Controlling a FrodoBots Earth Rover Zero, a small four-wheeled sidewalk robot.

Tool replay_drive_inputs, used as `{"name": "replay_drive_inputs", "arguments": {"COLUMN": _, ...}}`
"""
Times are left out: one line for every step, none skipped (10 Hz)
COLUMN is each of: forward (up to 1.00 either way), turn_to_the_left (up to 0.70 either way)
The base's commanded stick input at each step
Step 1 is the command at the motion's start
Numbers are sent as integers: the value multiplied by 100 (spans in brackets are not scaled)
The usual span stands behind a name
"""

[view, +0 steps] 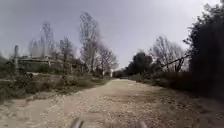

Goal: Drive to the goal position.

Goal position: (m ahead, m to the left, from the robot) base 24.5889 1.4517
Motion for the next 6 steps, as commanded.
{"name": "replay_drive_inputs", "arguments": {"forward": 70, "turn_to_the_left": 0}}
{"name": "replay_drive_inputs", "arguments": {"forward": 70, "turn_to_the_left": 0}}
{"name": "replay_drive_inputs", "arguments": {"forward": 70, "turn_to_the_left": 0}}
{"name": "replay_drive_inputs", "arguments": {"forward": 70, "turn_to_the_left": 0}}
{"name": "replay_drive_inputs", "arguments": {"forward": 70, "turn_to_the_left": 0}}
{"name": "replay_drive_inputs", "arguments": {"forward": 70, "turn_to_the_left": 0}}
